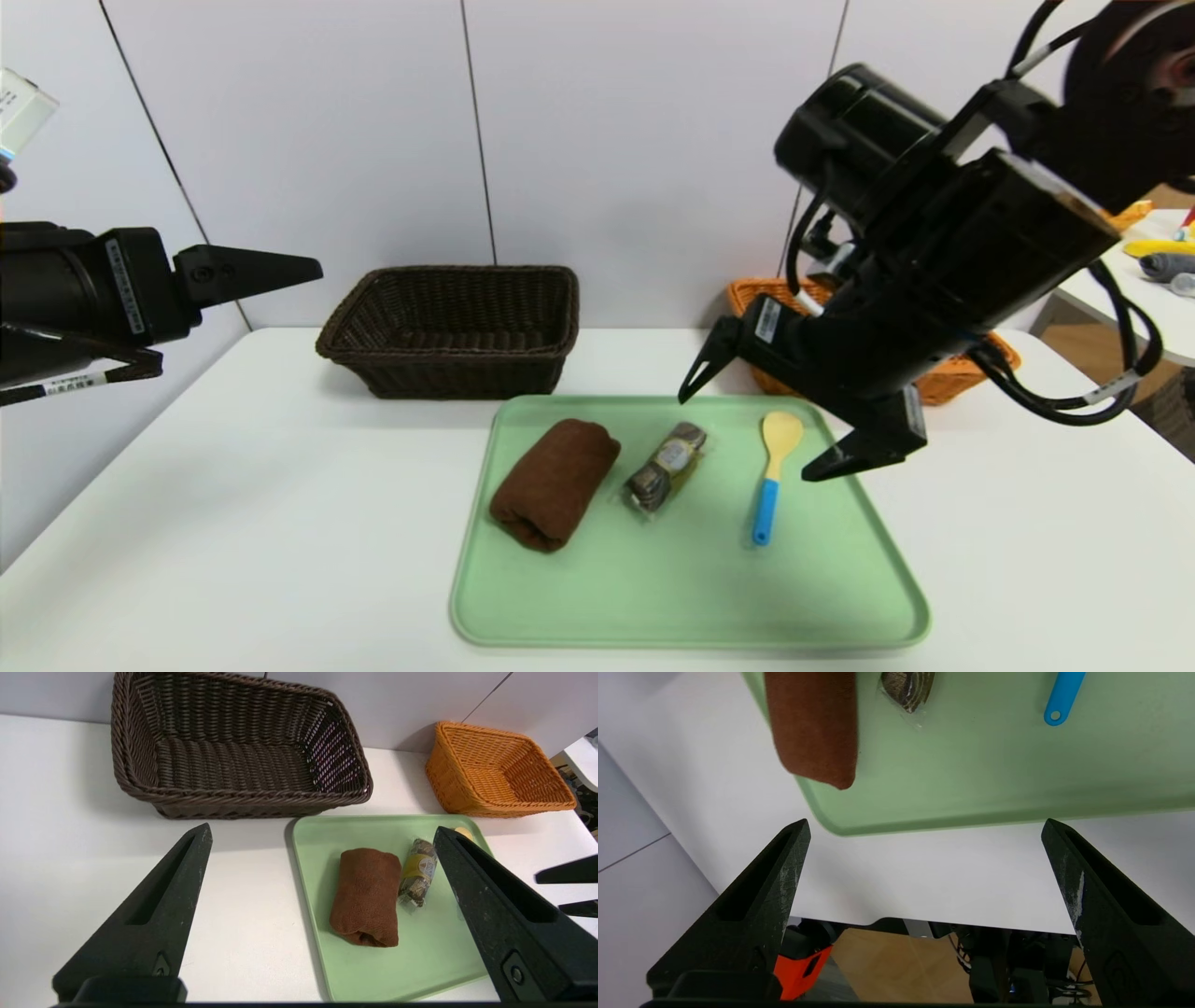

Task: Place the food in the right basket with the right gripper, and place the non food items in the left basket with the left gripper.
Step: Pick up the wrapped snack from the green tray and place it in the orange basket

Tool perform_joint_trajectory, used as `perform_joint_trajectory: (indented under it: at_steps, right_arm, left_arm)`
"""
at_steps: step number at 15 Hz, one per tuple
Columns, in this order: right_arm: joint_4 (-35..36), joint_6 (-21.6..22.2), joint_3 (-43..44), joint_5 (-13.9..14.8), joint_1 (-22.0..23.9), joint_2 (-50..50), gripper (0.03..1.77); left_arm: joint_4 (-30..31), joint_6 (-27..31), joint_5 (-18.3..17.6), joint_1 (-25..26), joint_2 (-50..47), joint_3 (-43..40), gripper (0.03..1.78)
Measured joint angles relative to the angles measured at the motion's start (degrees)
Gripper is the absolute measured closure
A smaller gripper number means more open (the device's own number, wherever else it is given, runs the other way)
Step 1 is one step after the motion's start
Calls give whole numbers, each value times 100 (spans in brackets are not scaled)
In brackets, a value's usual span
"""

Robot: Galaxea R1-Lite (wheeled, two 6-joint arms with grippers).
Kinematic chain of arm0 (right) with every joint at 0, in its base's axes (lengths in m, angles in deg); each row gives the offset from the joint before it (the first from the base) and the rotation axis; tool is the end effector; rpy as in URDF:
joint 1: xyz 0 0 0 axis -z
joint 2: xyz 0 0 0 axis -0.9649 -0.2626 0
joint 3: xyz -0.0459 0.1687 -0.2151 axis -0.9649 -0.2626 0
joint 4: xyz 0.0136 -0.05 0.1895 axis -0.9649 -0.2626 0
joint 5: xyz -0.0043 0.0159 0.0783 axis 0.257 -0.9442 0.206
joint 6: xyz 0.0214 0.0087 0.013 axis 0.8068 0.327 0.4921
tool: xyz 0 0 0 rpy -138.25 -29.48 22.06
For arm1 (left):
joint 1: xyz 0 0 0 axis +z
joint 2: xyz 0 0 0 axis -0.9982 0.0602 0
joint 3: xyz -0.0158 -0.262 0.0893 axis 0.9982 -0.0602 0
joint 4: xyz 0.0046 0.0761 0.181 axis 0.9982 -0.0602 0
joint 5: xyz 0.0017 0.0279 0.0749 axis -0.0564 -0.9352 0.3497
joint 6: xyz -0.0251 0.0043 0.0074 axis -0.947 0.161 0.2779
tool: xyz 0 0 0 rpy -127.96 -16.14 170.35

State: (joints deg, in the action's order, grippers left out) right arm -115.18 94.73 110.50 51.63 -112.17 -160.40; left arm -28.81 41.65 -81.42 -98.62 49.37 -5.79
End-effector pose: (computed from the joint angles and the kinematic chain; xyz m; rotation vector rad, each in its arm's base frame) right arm 0.2510 0.1967 0.2489 0.6114 1.3222 0.0686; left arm 0.1867 -0.0441 0.2717 -0.2957 0.3067 -0.3183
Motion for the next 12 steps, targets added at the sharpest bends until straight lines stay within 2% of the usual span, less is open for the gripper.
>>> perform_joint_trajectory:
  at_steps: [7,12]
  right_arm:
    - [315,229,27,-105,367,-975,9]
    - [474,251,66,-205,317,-1303,9]
  left_arm:
    - [-35,-17,22,-24,116,-94,12]
    - [0,-27,13,-35,45,-397,12]
